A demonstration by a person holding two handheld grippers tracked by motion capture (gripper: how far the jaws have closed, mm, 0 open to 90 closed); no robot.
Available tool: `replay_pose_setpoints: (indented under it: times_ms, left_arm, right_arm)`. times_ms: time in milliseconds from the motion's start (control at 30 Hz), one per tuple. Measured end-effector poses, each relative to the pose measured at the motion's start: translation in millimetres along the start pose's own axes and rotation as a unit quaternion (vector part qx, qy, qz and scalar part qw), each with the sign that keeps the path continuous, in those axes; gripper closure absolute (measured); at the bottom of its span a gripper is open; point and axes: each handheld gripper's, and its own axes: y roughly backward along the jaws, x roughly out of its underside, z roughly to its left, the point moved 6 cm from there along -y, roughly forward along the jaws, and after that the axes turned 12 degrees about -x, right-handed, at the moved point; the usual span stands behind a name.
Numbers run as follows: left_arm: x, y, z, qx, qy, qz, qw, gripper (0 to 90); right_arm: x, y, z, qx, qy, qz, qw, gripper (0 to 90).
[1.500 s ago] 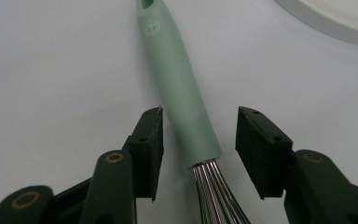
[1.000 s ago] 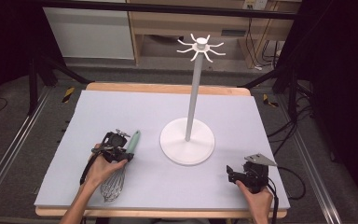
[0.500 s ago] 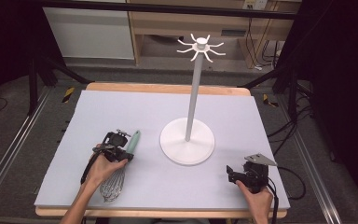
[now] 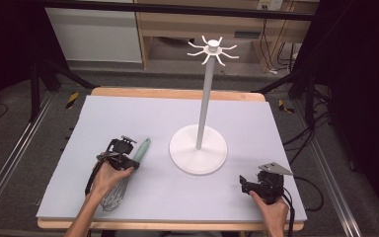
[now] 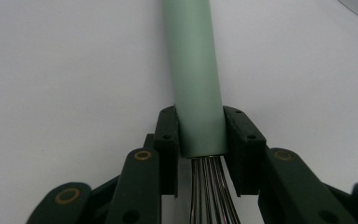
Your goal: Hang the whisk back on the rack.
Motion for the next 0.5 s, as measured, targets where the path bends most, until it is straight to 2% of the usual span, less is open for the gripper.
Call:
replay_pose_setpoints:
  times_ms: [167, 500]
  left_arm:
    - [-0.5, 6.8, -1.2, 0.011, -0.003, -0.011, 0.9999, 68.0]
    - [0.6, 26.8, -0.8, 0.020, -0.010, -0.033, 0.9992, 68.6]
  right_arm:
    - [0.2, -0.1, -0.1, 0.000, 0.000, 0.002, 1.0000, 10.9]
    - [0.3, 0.2, -0.5, 0.000, -0.002, 0.000, 1.0000, 10.9]
